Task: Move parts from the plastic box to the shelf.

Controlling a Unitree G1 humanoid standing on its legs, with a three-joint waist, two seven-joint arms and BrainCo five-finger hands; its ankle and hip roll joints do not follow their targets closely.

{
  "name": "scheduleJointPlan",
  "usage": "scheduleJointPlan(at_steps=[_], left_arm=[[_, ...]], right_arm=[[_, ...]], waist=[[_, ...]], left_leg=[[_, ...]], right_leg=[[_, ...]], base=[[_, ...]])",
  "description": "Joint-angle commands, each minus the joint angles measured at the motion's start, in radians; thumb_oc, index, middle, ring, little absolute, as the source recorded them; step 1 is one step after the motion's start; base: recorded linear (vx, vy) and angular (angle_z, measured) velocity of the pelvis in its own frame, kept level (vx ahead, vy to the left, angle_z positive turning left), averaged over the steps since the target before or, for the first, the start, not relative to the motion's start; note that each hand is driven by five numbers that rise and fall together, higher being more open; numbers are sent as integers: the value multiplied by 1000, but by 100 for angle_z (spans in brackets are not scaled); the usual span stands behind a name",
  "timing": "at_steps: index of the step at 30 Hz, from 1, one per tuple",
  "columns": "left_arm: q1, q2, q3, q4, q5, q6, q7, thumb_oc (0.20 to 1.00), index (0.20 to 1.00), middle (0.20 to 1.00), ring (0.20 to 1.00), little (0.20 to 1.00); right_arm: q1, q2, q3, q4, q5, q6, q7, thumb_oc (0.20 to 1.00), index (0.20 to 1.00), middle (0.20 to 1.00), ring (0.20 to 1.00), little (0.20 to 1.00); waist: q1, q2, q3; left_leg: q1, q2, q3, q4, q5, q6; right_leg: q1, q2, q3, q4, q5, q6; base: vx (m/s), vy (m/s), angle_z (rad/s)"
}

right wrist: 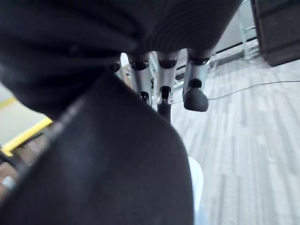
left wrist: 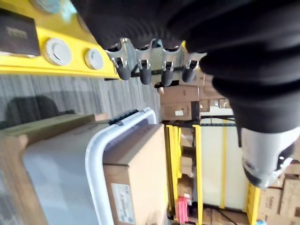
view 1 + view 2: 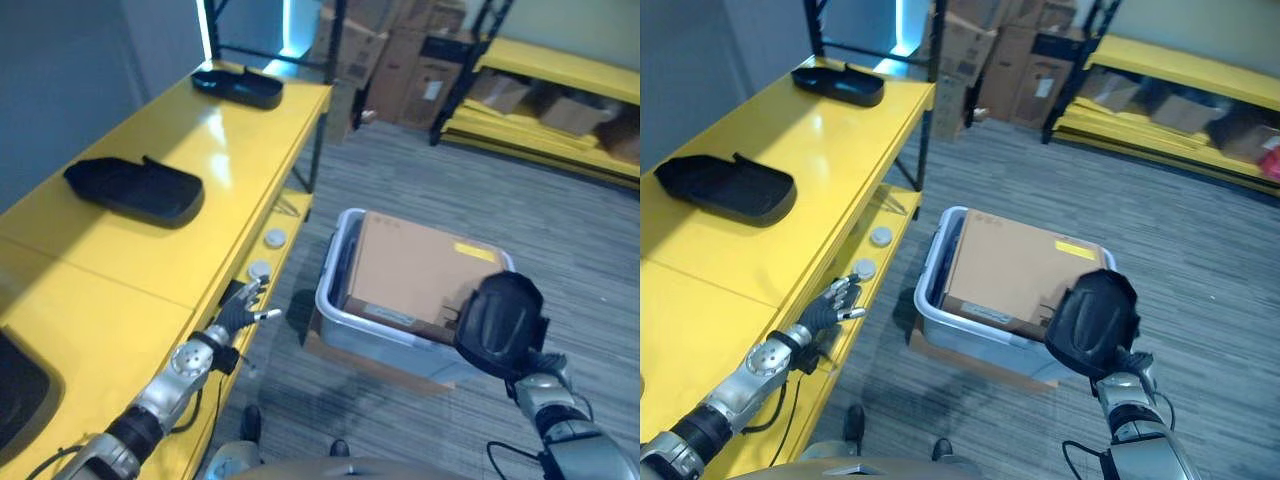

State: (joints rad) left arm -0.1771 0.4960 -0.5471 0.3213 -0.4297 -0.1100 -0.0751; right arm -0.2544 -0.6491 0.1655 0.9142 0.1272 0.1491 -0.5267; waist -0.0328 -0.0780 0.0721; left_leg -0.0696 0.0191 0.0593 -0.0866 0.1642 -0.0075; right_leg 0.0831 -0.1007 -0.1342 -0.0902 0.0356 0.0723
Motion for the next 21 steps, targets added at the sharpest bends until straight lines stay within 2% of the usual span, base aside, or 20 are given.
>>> scheduleJointPlan(at_steps=[1,3,4,5,6,7,8,12,14,21], left_arm=[[-109,-60,-12,66,-97,105,-53,1000,1000,1000,1000,1000],[-157,-90,-12,1,-203,212,-81,1000,1000,1000,1000,1000],[-169,-93,-9,-22,-223,236,-89,1000,1000,1000,1000,1000],[-192,-98,-4,-76,-269,304,-80,1000,1000,1000,1000,1000],[-199,-99,-2,-90,-282,323,-79,1000,1000,1000,1000,1000],[-209,-105,7,-117,-349,376,-73,1000,1000,1000,1000,1000],[-216,-114,14,-130,-387,401,-72,1000,1000,1000,1000,1000],[-239,-143,20,-130,-479,402,-54,1000,1000,1000,1000,1000],[-263,-169,33,-123,-516,380,-39,1000,1000,1000,1000,1000],[-295,-221,32,-115,-553,408,22,1000,1000,1000,1000,1000]], right_arm=[[-151,-139,38,-76,-168,-85,-78,200,200,200,200,200],[-148,-204,30,-275,-323,-81,-58,200,200,200,200,200],[-140,-220,28,-323,-359,-91,-59,200,200,200,200,200],[-138,-270,22,-438,-437,-93,-35,200,200,200,200,200],[-135,-283,18,-462,-468,-117,-35,200,200,200,200,200],[-137,-328,14,-574,-518,-138,-7,200,200,200,200,200],[-142,-343,13,-623,-531,-165,9,200,200,200,200,200],[-190,-361,38,-693,-551,-208,29,200,200,200,200,200],[-224,-359,60,-735,-539,-241,42,200,200,200,200,200],[-305,-293,135,-755,-514,-286,70,200,200,200,200,200]], waist=[[36,47,5],[-1,48,-10],[-10,49,-13],[-27,49,-22],[-32,50,-24],[-50,49,-32],[-57,49,-36],[-69,48,-42],[-74,47,-47],[-67,51,-49]], left_leg=[[97,22,13,23,-137,-17],[113,24,28,14,-139,-16],[117,25,32,12,-140,-16],[123,25,37,8,-143,-15],[125,25,39,7,-144,-15],[132,25,44,4,-148,-15],[136,26,47,3,-151,-15],[142,27,58,1,-155,-14],[147,26,67,-1,-160,-12],[150,27,62,-1,-165,-13]], right_leg=[[-64,-15,3,7,78,45],[-58,-6,18,7,72,47],[-57,-5,20,7,69,48],[-52,1,25,6,64,48],[-51,2,26,6,61,48],[-47,5,30,4,56,50],[-45,8,31,3,52,51],[-42,13,31,3,45,50],[-39,18,26,3,39,48],[-31,20,19,3,28,47]], base=[[-57,22,-44],[-55,32,-34],[-43,32,-16],[-31,20,-12],[-37,27,-19],[-34,20,-14],[-29,17,-3],[-17,7,-7],[-15,1,-4],[-11,3,-8]])
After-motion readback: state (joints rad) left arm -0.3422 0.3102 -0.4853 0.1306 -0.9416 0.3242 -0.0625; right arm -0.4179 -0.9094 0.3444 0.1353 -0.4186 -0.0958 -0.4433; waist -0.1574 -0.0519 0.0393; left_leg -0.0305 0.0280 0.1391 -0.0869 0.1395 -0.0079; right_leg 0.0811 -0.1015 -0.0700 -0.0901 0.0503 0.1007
